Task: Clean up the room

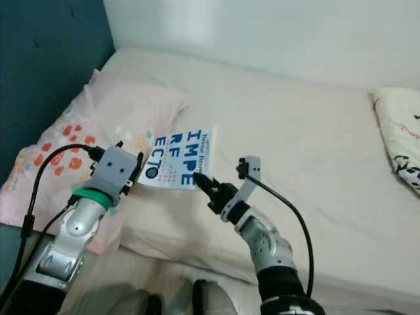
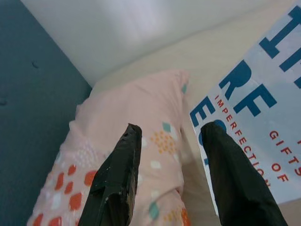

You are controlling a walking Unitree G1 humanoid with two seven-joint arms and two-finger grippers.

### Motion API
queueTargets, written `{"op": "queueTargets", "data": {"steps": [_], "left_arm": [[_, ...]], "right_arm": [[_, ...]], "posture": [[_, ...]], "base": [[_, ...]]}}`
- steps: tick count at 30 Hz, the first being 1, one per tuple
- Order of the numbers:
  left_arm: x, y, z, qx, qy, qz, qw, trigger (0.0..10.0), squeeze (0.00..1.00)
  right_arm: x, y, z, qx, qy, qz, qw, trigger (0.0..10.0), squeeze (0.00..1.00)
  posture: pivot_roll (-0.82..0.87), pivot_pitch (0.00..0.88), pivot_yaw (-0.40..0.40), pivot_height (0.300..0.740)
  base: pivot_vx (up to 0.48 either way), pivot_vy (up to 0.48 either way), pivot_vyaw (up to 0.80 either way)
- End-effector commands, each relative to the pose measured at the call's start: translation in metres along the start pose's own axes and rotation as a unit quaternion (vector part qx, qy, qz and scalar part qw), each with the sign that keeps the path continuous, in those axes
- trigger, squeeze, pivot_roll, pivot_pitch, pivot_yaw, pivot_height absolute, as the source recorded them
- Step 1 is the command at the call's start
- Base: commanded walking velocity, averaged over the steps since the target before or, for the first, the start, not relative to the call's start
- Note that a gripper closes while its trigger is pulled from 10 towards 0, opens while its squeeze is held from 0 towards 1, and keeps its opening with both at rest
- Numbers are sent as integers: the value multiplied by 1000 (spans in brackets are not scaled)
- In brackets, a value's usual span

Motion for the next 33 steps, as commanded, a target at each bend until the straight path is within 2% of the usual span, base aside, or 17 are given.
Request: {"op": "queueTargets", "data": {"steps": [1,4,11,18,24,26,33], "left_arm": [[-4,3,4,-5,9,-9,1000,10000,0],[-3,4,3,-6,8,-9,1000,10000,0],[-4,5,3,-9,6,-10,1000,10000,0],[-5,8,0,-14,2,-11,1000,10000,0],[-5,12,-1,-18,-1,-12,1000,10000,0],[-3,17,-4,-21,-5,-12,1000,10000,0],[2,22,-11,-16,-6,-9,1000,10000,0]], "right_arm": [[-1,1,-1,9,-12,3,1000,10000,0],[-2,1,-1,11,-26,9,1000,10000,0],[-4,1,0,17,-56,15,998,10000,0],[1,-3,-9,57,-82,21,995,10000,0],[3,-9,-11,71,-102,19,992,10000,0],[-4,-17,-6,58,-113,3,992,10000,0],[-9,-27,0,33,-125,-13,992,10000,0]], "posture": [[-21,155,24,621],[-19,160,30,606],[-13,171,40,606],[5,194,59,606],[23,218,71,606],[48,245,77,606],[92,279,81,606]], "base": [[0,0,0],[0,0,0],[0,0,0],[0,0,0],[0,0,0],[0,0,0],[0,0,0]]}}
Point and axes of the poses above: a point about 5 cm out from each wrist's last joint towards the gripper, its own y axis pointing back from the gripper into the wrist, its own x axis along the axis of the wrist's last joint, z = x × y, the point moved 4 cm from there along -y, pointing out of the wrist towards the gripper, and after that the axes turned 12 degrees about -y, right-handed, at the moved point
